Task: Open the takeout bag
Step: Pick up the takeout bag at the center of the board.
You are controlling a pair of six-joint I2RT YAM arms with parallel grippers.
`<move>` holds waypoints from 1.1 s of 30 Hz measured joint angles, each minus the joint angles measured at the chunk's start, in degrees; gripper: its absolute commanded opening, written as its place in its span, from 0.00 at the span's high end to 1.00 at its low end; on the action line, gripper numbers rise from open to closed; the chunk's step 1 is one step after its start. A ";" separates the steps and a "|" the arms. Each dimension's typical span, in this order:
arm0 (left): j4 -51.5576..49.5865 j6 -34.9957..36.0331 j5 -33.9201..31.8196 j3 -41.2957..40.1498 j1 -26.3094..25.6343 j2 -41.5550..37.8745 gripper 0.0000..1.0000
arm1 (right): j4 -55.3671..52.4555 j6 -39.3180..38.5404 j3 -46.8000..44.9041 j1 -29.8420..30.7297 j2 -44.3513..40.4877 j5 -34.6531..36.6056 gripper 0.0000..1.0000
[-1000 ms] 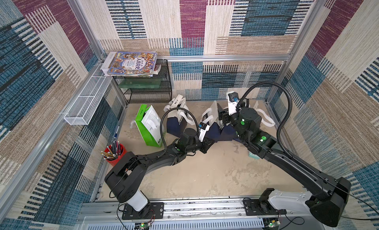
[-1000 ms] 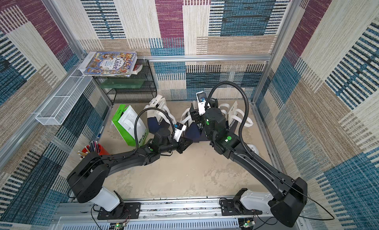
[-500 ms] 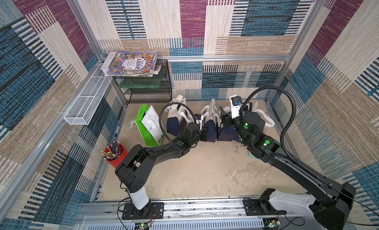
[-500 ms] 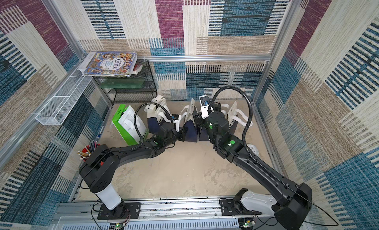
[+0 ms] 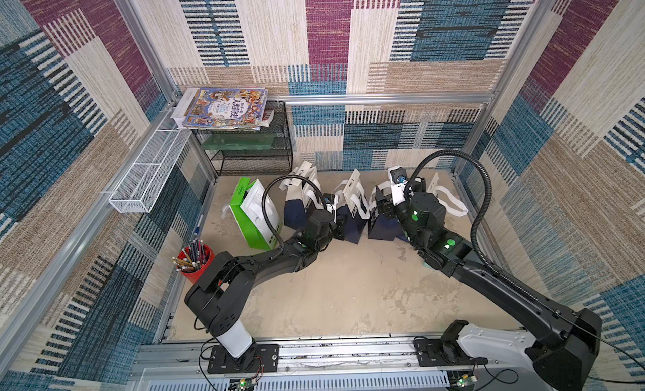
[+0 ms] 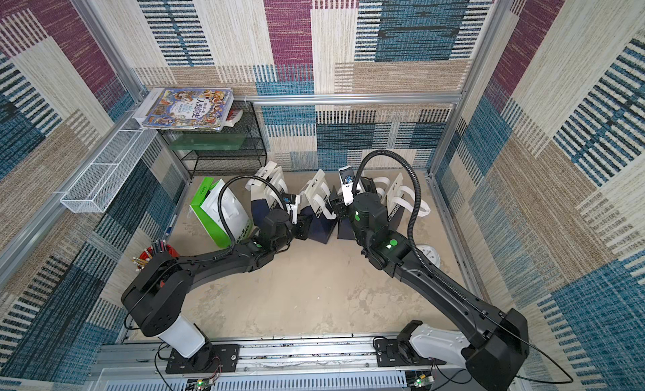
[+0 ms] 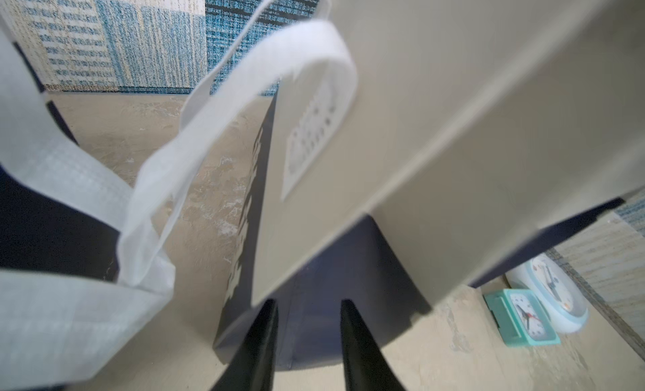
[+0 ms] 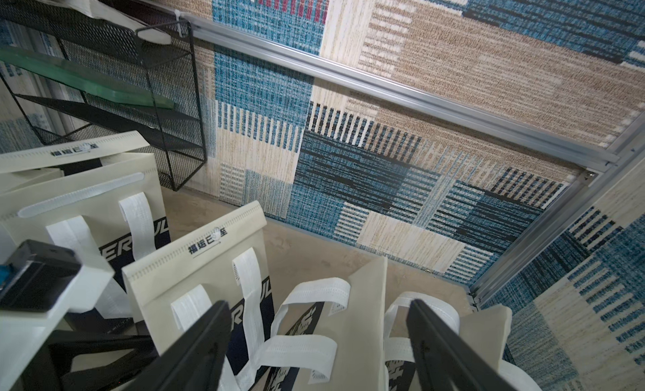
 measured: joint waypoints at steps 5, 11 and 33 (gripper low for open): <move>6.34 0.74 7.43 -6.14 -0.13 -2.82 0.61 | -0.02 -0.66 0.00 -0.87 2.10 2.32 0.17; 13.46 1.05 13.42 -10.12 -1.18 -3.98 0.56 | 0.00 -0.24 0.50 -3.10 2.27 3.96 0.17; 30.67 -5.11 -0.35 -4.94 -2.51 7.06 0.66 | 8.52 -2.58 -5.84 -4.22 -4.17 1.09 0.19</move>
